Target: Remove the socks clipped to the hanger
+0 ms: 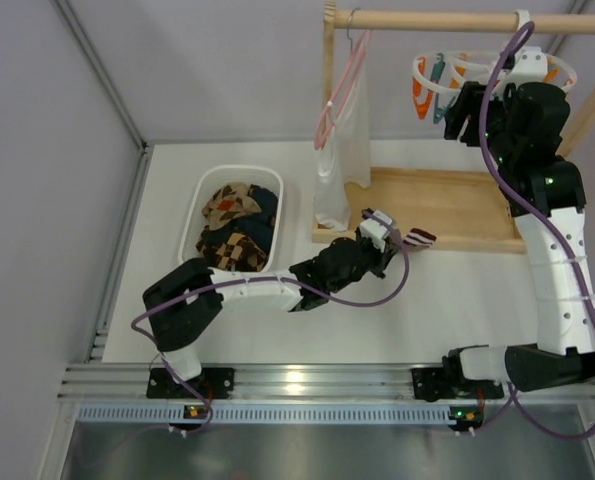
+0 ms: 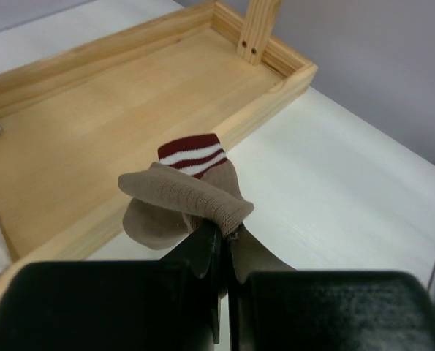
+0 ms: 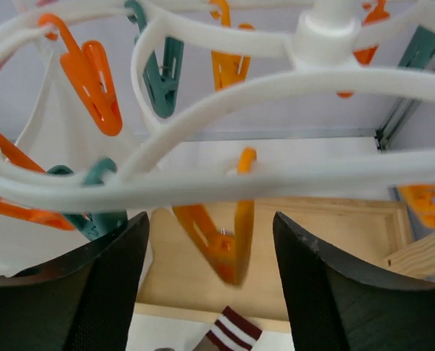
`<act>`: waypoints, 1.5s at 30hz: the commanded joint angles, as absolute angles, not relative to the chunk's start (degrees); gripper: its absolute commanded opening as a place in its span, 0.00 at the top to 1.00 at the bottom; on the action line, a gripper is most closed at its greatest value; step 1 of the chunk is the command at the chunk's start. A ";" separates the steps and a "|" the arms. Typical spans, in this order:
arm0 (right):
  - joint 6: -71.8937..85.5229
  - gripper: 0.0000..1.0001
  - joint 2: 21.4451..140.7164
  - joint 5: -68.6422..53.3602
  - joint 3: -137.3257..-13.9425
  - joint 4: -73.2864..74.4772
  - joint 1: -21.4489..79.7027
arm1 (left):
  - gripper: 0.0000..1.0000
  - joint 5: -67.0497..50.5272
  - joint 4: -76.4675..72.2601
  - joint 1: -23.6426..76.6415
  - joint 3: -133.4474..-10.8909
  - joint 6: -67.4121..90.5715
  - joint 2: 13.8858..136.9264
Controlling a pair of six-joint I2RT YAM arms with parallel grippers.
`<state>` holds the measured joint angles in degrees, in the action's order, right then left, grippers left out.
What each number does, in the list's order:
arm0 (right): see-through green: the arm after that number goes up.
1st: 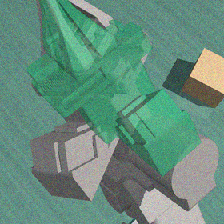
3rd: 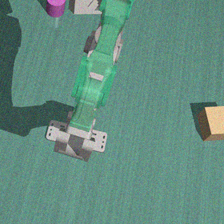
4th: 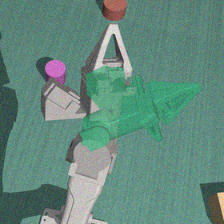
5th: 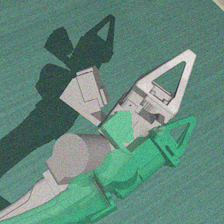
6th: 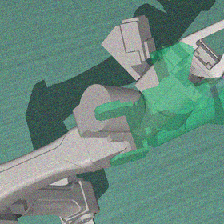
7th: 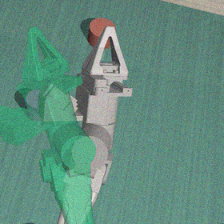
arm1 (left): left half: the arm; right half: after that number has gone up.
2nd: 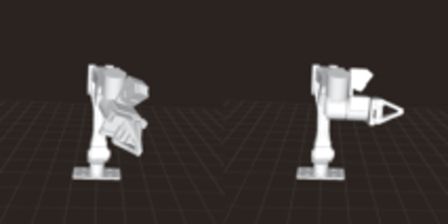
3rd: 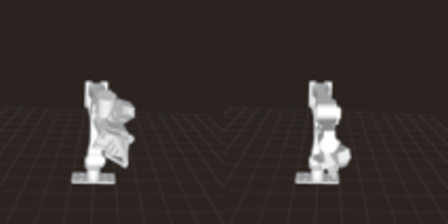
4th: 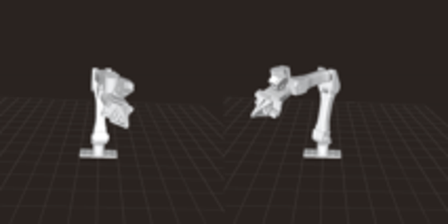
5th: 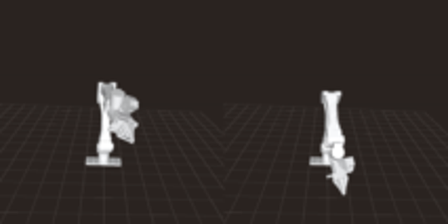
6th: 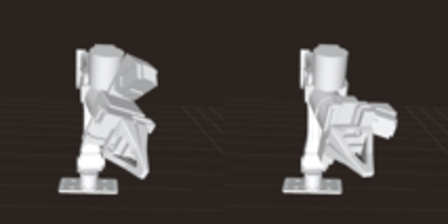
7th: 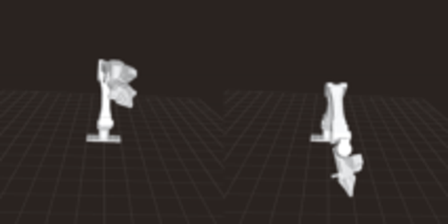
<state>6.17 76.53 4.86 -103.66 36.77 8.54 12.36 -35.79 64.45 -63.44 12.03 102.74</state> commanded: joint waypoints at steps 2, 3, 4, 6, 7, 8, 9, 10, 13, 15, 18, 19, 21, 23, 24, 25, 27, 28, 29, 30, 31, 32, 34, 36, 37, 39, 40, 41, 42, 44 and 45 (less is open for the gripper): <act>7.91 0.28 69.36 4.14 -97.22 31.99 7.30 | 1.00 8.79 -36.05 66.79 -56.63 14.15 91.60; 8.35 0.22 66.65 3.61 -93.99 31.64 7.21 | 1.00 9.05 -34.99 67.84 -55.56 14.15 87.93; 8.44 0.12 65.23 2.82 -92.48 31.12 7.03 | 1.00 10.53 -33.76 68.29 -54.68 14.32 86.24; 9.05 0.05 61.11 1.50 -88.44 30.94 6.94 | 1.00 11.60 -29.30 69.17 -52.83 14.68 81.24; 9.31 0.01 59.78 1.41 -87.20 30.94 6.94 | 1.00 13.17 -27.27 69.17 -52.65 15.20 79.82; 9.49 0.00 58.37 1.32 -85.97 31.29 6.86 | 1.00 14.40 -24.90 69.17 -52.65 15.38 78.15; 10.01 0.01 55.75 1.32 -84.83 31.46 6.86 | 1.00 15.37 -22.70 69.26 -52.73 15.55 74.92; 10.02 0.01 54.42 1.23 -82.55 31.64 6.86 | 1.00 16.34 -17.72 69.26 -52.91 15.82 73.14; 10.46 0.01 48.44 0.27 -77.45 32.61 6.85 | 1.00 23.62 -6.22 69.26 -54.31 17.65 66.11; 10.89 0.01 43.63 0.26 -72.72 32.52 6.77 | 1.00 34.75 2.49 69.26 -56.50 19.76 61.90; 10.46 0.01 38.26 -1.57 -67.61 31.91 6.77 | 1.00 49.86 18.69 69.17 -59.59 25.13 57.68; 10.37 0.01 37.45 -1.84 -67.07 32.17 6.85 | 1.00 52.10 21.50 69.08 -59.94 27.83 56.35; 10.55 0.01 35.96 -2.02 -66.36 33.48 6.85 | 1.00 56.23 27.58 68.65 -60.03 31.09 52.50; 10.90 0.01 34.90 -2.55 -66.01 34.01 6.85 | 1.00 56.25 30.83 65.77 -60.47 31.90 50.28; 10.90 0.01 34.63 -2.90 -65.83 34.01 6.86 | 1.00 53.47 32.68 63.57 -61.34 32.86 50.36; 10.90 0.01 34.28 -3.34 -65.66 33.93 6.86 | 1.00 50.57 33.65 60.76 -63.26 32.70 50.71; 11.07 0.00 33.40 -3.43 -65.04 33.84 6.77 | 1.00 38.58 34.45 47.51 -64.68 31.91 52.20; 11.07 0.01 33.14 -3.60 -64.87 33.75 6.85 | 1.00 35.80 34.37 42.76 -65.91 31.73 52.90; 11.07 0.01 32.96 -3.60 -64.78 33.75 6.86 | 1.00 32.64 34.45 34.10 -66.61 31.64 55.09; 11.16 0.01 32.78 -3.78 -64.43 33.66 6.77 | 1.00 30.00 34.28 30.19 -67.40 31.12 56.59; 11.08 0.01 32.78 -4.30 -64.16 33.66 6.77 | 1.00 23.97 34.19 26.93 -69.15 30.94 58.34; 11.16 0.01 32.44 -4.65 -63.55 33.40 6.77 | 1.00 20.34 34.10 20.89 -70.13 30.94 62.80; 11.25 0.00 32.26 -5.44 -62.93 33.05 6.77 | 1.00 13.14 33.84 15.24 -72.49 30.76 70.17; 11.69 0.01 31.64 -6.06 -61.62 32.70 6.77 | 1.00 10.74 32.36 14.15 -73.21 31.29 74.60; 11.86 0.01 30.94 -6.85 -61.09 32.52 6.77 | 1.00 6.98 31.30 13.63 -72.43 31.55 78.19; 12.91 0.01 30.24 -7.64 -59.07 31.56 6.77 | 1.00 1.87 27.62 12.66 -69.28 33.48 81.28; 13.62 0.01 29.71 -9.21 -58.28 31.20 6.77 | 1.00 0.28 24.73 11.61 -68.47 34.18 84.34; 15.10 0.01 28.49 -10.71 -56.44 30.16 6.77 | 1.00 0.26 23.91 11.34 -67.94 35.41 86.11; 15.99 0.00 27.78 -12.38 -55.29 29.36 6.85 | 1.00 -0.69 23.12 11.25 -67.42 35.77 87.79; 18.45 0.01 25.15 -16.86 -51.62 27.43 6.77 | 1.00 -1.41 20.31 10.90 -65.92 37.25 93.32; 19.24 0.00 24.35 -17.92 -50.46 25.33 6.77 | 1.00 -0.62 20.22 10.81 -65.66 37.87 95.08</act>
<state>15.14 27.14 -11.11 -53.25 32.58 7.66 3.60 25.63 11.64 -66.70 34.54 91.96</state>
